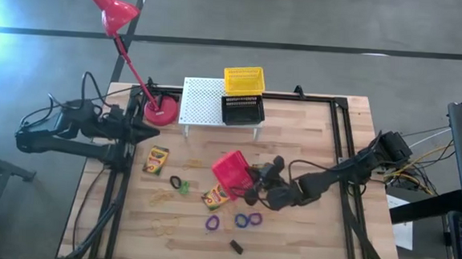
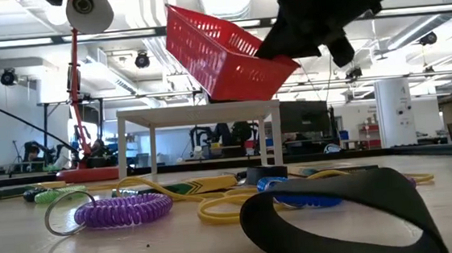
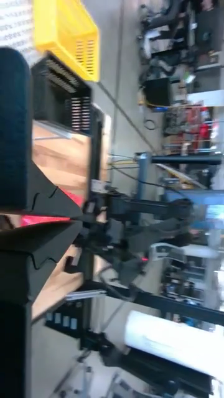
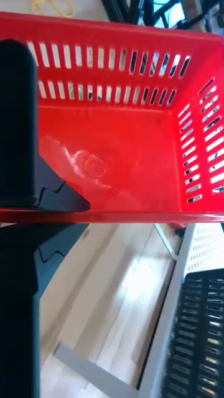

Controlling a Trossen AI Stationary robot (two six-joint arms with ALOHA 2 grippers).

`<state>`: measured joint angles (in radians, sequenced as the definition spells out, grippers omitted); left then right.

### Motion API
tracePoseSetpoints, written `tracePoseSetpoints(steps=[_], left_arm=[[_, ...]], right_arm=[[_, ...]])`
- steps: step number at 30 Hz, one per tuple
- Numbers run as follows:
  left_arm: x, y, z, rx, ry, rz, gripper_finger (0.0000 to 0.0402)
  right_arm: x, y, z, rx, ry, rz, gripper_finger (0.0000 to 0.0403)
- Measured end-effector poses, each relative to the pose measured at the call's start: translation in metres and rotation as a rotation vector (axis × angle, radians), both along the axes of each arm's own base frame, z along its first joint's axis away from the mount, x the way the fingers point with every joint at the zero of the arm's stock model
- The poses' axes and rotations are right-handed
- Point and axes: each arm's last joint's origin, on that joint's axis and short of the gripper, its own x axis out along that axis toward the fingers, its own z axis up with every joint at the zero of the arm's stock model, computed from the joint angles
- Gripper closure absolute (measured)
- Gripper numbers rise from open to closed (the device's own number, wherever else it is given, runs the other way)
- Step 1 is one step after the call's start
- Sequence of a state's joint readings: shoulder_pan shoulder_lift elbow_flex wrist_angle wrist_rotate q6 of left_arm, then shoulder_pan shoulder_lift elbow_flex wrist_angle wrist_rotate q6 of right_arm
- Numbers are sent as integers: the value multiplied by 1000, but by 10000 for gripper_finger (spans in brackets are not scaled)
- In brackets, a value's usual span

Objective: Pick & Place Office Desk Supplies
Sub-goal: Put the red bin on the shelf

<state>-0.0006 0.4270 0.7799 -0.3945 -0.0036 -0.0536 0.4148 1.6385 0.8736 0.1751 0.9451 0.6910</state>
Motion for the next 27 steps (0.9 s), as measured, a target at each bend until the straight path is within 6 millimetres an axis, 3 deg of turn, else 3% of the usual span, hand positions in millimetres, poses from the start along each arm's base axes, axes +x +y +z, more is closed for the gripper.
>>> tracePoseSetpoints(steps=[4, 8, 12, 16, 21, 27], left_arm=[[18, -3, -2, 2, -24, -68, 374], [63, -17, -38, 43, 78, -193, 385], [93, -47, -67, 145, 244, -105, 398], [100, -90, -81, 281, 345, 163, 398], [94, -141, -100, 306, 251, 413, 398], [119, -157, -119, 171, 186, 475, 353]], right_arm=[[4, -4, 5, -14, -12, -27, 390], [5, -4, 8, -67, -16, -59, 390], [4, -5, 8, -82, -11, -69, 390], [3, -6, 6, -95, -11, -91, 390], [7, -5, -1, -105, -31, -122, 390], [32, 3, -22, -203, -15, -184, 391]])
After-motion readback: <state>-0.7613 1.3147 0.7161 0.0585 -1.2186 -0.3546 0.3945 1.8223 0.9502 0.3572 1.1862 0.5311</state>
